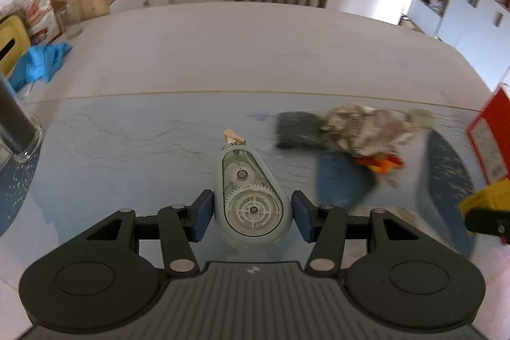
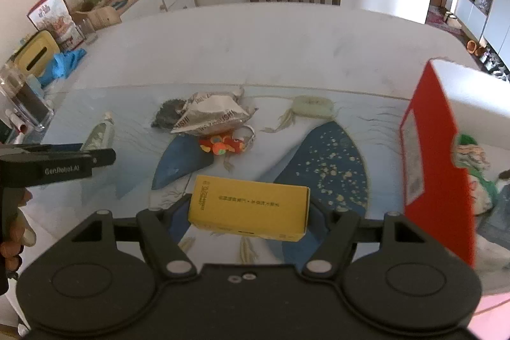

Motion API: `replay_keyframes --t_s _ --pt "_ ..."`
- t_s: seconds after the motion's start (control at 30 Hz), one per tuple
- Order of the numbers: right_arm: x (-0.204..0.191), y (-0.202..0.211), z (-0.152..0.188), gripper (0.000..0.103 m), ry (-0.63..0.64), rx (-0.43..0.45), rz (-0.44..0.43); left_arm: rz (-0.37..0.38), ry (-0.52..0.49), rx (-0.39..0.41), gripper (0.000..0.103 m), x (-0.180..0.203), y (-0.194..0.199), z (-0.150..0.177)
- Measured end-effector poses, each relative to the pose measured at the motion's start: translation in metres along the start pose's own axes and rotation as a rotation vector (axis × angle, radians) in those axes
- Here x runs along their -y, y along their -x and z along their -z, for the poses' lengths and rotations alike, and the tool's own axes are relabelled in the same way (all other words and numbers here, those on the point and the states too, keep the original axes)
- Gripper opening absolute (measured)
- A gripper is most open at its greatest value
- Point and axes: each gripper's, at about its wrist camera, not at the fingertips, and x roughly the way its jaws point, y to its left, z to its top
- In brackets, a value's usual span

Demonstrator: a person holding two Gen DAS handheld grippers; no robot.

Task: Organize objects
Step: 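Carry the tape dispenser and yellow box over the shoebox and lower them inside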

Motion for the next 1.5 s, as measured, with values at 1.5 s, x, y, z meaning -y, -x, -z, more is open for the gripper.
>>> replay_keyframes --t_s 1.5 --pt "0.239 0.129 0.055 0.071 -0.132 0.192 0.186 0.342 -0.372 0.084 0.053 0.331 0.064 -0.026"
